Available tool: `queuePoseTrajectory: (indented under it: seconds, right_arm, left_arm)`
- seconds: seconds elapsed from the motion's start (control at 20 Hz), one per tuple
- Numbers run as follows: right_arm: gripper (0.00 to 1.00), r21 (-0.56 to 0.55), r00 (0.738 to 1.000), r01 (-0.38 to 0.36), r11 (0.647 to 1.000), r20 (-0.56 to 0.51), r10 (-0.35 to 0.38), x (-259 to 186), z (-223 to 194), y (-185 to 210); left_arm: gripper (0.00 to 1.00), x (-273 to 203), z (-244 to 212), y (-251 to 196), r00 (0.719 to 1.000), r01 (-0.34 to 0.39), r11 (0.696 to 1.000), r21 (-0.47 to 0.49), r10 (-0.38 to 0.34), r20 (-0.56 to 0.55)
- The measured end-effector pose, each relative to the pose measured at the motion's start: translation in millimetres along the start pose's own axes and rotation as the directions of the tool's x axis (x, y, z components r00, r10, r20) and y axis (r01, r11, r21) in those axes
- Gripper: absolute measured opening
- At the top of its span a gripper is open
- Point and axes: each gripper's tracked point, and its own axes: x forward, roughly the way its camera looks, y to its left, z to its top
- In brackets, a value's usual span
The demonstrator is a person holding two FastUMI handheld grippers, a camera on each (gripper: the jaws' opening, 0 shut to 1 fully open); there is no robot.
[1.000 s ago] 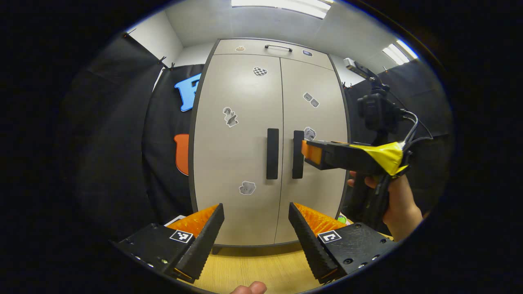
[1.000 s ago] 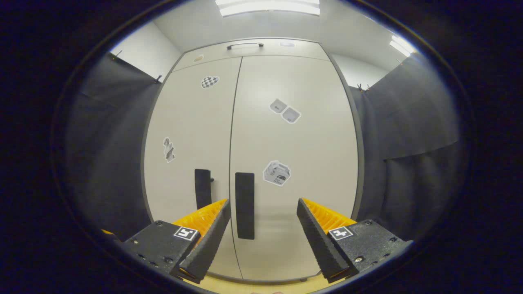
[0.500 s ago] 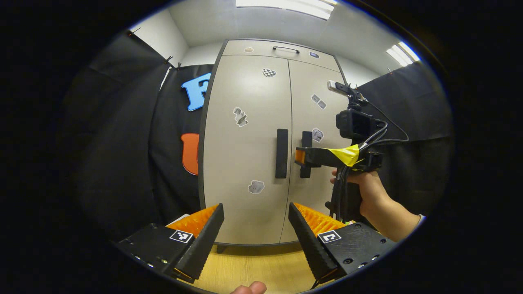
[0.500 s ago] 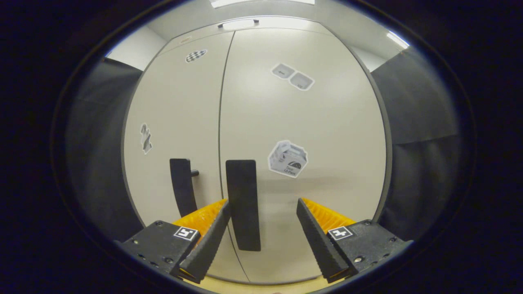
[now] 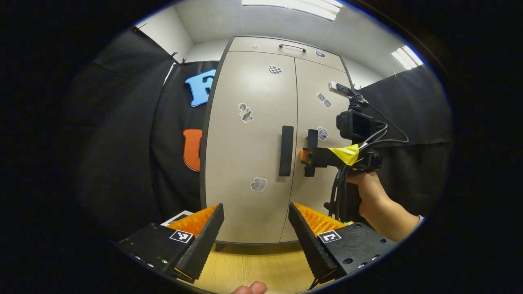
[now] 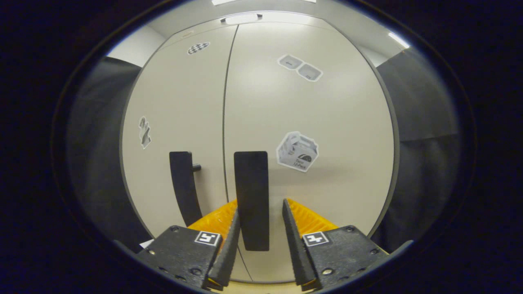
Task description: Open the right door of the double-door shoe cabinet with the right hand, and open the left door with the left hand.
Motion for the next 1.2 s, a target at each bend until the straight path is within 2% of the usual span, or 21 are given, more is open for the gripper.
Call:
queuePoseTrajectory:
  seconds: [0.05,0.1,0.15,0.3,0.45,0.7,1.2]
  right_arm:
    - [0.53,-0.005,1.000,-0.009,1.000,-0.001,0.009,0,0,5]
    - [0.37,-0.024,1.000,0.000,1.000,0.005,0.001,1,0,5]
    - [0.35,-0.049,1.000,0.007,0.999,0.008,-0.007,0,0,3]
    - [0.15,-0.012,1.000,0.011,1.000,0.009,-0.011,1,0,4]
    - [0.11,0.001,1.000,0.007,1.000,0.013,-0.007,1,0,4]
    - [0.10,-0.023,1.000,0.020,1.000,0.007,-0.020,1,0,5]
    - [0.10,-0.013,0.999,-0.039,0.999,-0.001,0.039,-20,-3,7]
  left_arm:
    - [0.95,-1,0,0,1.000,0.000,1.000,0.000,0.000,0.000]
    - [0.95,-1,0,2,1.000,-0.002,1.000,0.001,0.002,0.001]
    - [0.95,-1,0,3,1.000,-0.004,1.000,0.002,0.004,0.004]
    - [0.95,0,1,9,1.000,-0.020,1.000,0.002,0.020,0.012]
    - [0.95,1,-2,7,1.000,-0.007,1.000,-0.016,0.008,0.005]
    - [0.95,-3,0,8,1.000,-0.014,1.000,-0.023,0.014,0.016]
    - [0.95,-18,1,8,0.999,-0.028,0.999,-0.022,0.029,0.025]
